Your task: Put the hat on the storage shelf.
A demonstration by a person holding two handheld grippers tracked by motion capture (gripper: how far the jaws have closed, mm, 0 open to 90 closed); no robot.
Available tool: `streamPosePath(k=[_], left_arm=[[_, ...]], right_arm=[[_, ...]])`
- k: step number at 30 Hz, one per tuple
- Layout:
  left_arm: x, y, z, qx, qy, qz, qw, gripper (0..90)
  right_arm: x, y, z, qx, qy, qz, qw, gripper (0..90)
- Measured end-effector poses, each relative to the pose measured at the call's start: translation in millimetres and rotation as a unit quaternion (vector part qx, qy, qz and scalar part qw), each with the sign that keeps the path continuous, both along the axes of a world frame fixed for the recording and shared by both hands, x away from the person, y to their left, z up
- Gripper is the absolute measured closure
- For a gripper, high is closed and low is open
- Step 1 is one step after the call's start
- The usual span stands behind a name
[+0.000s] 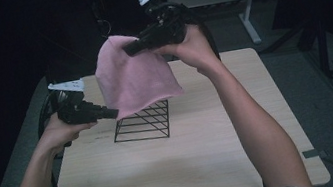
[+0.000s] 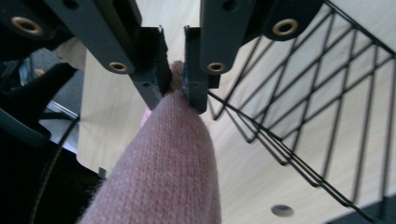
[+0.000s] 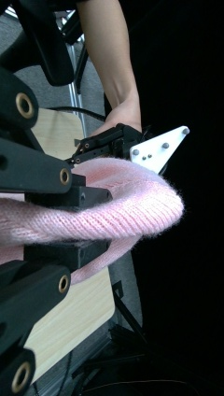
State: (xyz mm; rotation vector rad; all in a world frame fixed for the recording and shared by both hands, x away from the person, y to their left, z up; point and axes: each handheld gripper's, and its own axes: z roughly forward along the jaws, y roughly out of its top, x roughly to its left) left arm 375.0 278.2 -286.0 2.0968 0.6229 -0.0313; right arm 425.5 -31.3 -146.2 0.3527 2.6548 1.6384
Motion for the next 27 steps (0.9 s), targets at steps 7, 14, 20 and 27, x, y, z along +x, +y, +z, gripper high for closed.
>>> streamPosePath(k=[7, 14, 20, 27], left_arm=[[12.0, 7.8, 1.1, 0.017, -0.016, 0.032, 0.9992, 83.1], [22.8, 7.5, -2.6, 0.044, -0.017, 0.048, 0.9977, 83.1], [31.3, 5.7, -8.6, 0.057, -0.016, 0.054, 0.9968, 83.0], [35.6, 0.9, -14.8, 0.071, -0.017, 0.052, 0.996, 82.9]], right_arm=[[14.6, -2.2, -6.7, 0.006, 0.011, -0.015, 0.9998, 78.0], [28.2, -3.6, -18.7, 0.009, 0.025, -0.027, 0.9993, 78.0], [36.5, -2.6, -27.5, 0.009, 0.035, -0.036, 0.9987, 78.0], [38.6, -5.5, -36.0, 0.007, 0.04, -0.039, 0.9984, 77.9]])
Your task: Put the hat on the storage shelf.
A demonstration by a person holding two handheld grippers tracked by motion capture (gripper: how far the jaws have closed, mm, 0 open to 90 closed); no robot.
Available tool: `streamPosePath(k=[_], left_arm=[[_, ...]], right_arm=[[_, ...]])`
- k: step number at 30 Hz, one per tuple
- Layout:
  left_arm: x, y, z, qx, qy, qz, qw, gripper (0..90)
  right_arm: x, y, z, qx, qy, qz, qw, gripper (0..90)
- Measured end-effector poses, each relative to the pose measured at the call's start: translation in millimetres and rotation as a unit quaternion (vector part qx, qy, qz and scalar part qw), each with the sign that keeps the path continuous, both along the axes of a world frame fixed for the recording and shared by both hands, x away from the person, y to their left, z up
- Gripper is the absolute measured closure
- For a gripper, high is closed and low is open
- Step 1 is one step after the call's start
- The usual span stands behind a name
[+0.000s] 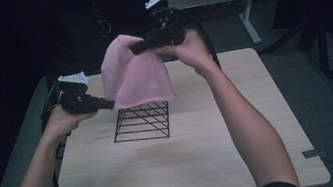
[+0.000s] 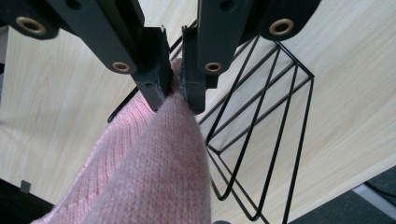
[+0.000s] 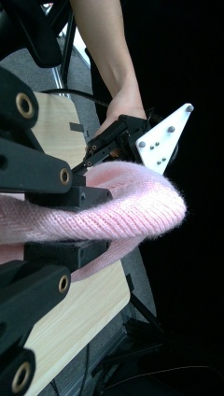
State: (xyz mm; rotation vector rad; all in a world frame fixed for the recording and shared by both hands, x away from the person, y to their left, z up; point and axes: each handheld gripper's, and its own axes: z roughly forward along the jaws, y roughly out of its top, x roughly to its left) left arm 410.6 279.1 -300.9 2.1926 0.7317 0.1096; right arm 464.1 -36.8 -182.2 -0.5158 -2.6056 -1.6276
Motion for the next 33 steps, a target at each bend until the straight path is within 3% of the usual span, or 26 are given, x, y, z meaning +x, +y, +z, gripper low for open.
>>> streamPosePath(k=[10, 12, 18, 25, 33], left_arm=[[0.9, -1.6, -6.3, 0.008, 0.003, 0.002, 1.0, 82.9], [-0.1, -1.1, -8.8, 0.019, 0.007, 0.002, 0.9998, 82.8], [-1.8, 4.7, -12.7, 0.019, 0.01, 0.008, 0.9997, 82.8], [-3.7, 12.4, -22.6, 0.014, 0.015, 0.02, 0.9996, 82.6], [-7.2, 16.7, -32.0, 0.025, 0.021, 0.023, 0.9992, 83.0]], right_arm=[[-1.1, -3.2, -8.5, -0.001, 0.006, 0.0, 1.0, 77.8], [-2.9, 0.1, -10.4, -0.006, 0.007, 0.006, 0.9999, 77.7], [-5.4, 5.4, -14.2, -0.005, 0.004, 0.014, 0.9999, 77.6], [-5.2, 8.5, -28.9, -0.004, 0.018, 0.019, 0.9997, 77.3], [-8.2, 14.1, -40.4, -0.004, 0.025, 0.028, 0.9993, 77.1]])
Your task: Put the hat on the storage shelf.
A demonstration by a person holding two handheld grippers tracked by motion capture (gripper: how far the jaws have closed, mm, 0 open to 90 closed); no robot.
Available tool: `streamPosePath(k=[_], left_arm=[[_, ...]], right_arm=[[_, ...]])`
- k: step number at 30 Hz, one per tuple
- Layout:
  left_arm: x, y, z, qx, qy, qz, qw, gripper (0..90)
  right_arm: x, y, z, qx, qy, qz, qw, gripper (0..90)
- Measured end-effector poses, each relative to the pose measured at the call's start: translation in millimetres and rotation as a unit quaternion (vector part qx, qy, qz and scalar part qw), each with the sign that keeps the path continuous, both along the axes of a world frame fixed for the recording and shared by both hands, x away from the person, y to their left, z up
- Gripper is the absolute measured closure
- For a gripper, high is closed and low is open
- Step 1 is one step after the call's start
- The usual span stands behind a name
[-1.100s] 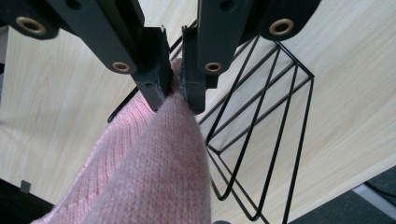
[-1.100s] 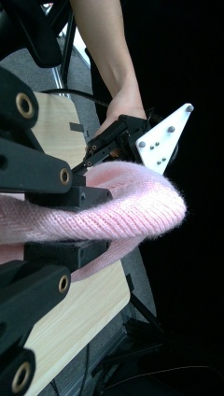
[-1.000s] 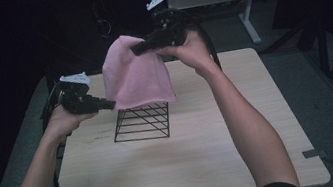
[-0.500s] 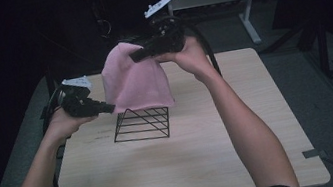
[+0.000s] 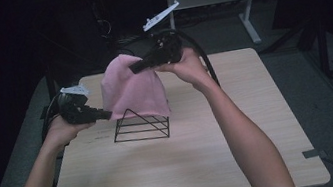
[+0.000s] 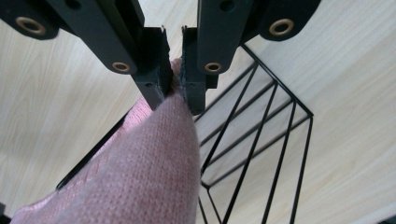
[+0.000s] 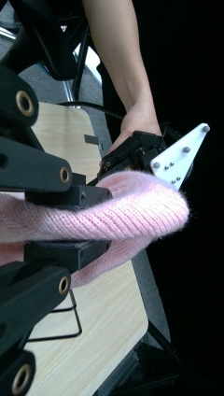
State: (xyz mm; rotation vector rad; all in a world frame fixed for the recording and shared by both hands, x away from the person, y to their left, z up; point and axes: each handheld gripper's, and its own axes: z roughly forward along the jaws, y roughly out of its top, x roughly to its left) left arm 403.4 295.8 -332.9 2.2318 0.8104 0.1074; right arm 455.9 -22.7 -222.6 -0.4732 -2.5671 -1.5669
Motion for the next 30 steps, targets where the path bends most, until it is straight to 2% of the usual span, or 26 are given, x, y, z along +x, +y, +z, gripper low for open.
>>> streamPosePath(k=[5, 11, 12, 19, 24, 28, 30], left_arm=[[-1.9, 1.2, -5.4, 0.007, 0.001, 0.002, 1.0, 83.2], [-3.7, 2.0, -13.5, 0.017, 0.006, 0.007, 0.9998, 83.3], [-3.4, 2.3, -14.6, 0.018, 0.006, 0.005, 0.9998, 83.3], [-3.6, 3.1, -25.5, 0.021, 0.013, 0.015, 0.9996, 83.3], [-2.8, 0.4, -31.4, 0.051, 0.014, 0.013, 0.9985, 83.4], [-2.5, 1.6, -37.2, 0.054, 0.015, 0.014, 0.9983, 83.4], [-2.6, 3.2, -42.2, 0.052, 0.019, 0.019, 0.9983, 83.4]], right_arm=[[-1.6, 4.7, -6.5, 0.0, -0.001, 0.011, 0.9999, 76.5], [-0.7, 6.0, -18.4, -0.006, 0.012, 0.013, 0.9998, 76.5], [-0.5, 6.3, -20.5, -0.007, 0.008, 0.013, 0.9999, 76.4], [-2.1, 7.3, -33.3, -0.011, 0.02, 0.018, 0.9996, 76.3], [-3.2, 11.4, -42.6, -0.015, 0.025, 0.026, 0.9992, 76.3], [-3.2, 11.6, -50.4, -0.014, 0.034, 0.03, 0.9989, 76.1], [-4.0, 12.7, -54.4, -0.021, 0.041, 0.033, 0.9984, 76.0]])
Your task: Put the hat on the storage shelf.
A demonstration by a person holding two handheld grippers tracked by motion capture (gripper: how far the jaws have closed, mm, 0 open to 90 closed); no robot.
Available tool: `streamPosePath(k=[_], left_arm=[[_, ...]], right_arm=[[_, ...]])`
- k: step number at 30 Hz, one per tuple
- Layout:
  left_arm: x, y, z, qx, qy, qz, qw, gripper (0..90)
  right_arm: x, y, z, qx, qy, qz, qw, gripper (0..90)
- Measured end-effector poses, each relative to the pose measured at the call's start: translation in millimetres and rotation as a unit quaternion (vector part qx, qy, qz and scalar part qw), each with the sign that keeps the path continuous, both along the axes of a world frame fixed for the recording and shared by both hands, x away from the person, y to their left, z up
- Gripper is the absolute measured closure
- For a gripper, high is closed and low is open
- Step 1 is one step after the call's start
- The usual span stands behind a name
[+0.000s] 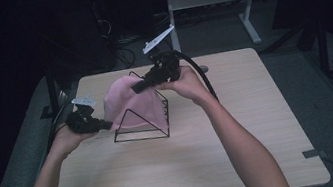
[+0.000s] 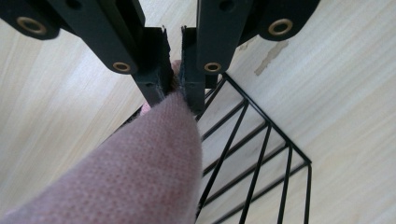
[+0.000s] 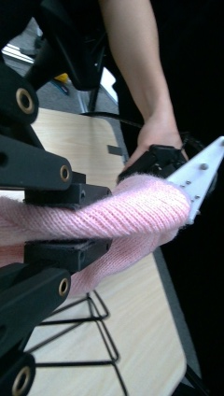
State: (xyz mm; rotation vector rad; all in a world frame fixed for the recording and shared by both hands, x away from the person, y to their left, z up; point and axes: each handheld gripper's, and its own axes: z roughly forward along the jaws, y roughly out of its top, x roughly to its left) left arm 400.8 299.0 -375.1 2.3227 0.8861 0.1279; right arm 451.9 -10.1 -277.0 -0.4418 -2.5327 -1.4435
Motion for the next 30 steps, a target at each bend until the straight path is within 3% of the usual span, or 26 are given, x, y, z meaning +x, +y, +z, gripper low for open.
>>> streamPosePath(k=[7, 14, 17, 30], left_arm=[[-1.1, 2.0, -12.1, 0.001, 0.01, 0.008, 0.9999, 83.3], [-0.3, -0.8, -26.2, 0.025, 0.016, 0.003, 0.9996, 83.3], [0.0, -1.7, -31.0, 0.029, 0.019, 0.001, 0.9994, 83.3], [2.8, -1.6, -42.3, 0.043, 0.035, 0.0, 0.9985, 83.7]], right_arm=[[-1.9, 5.2, -13.1, -0.013, 0.009, 0.006, 0.9999, 76.0], [-2.0, 9.0, -28.5, -0.025, 0.018, 0.014, 0.9994, 74.7], [-1.5, 7.7, -32.2, -0.031, 0.028, 0.01, 0.9991, 70.2], [-4.8, 11.7, -33.3, -0.037, 0.018, 0.015, 0.999, 68.0]])
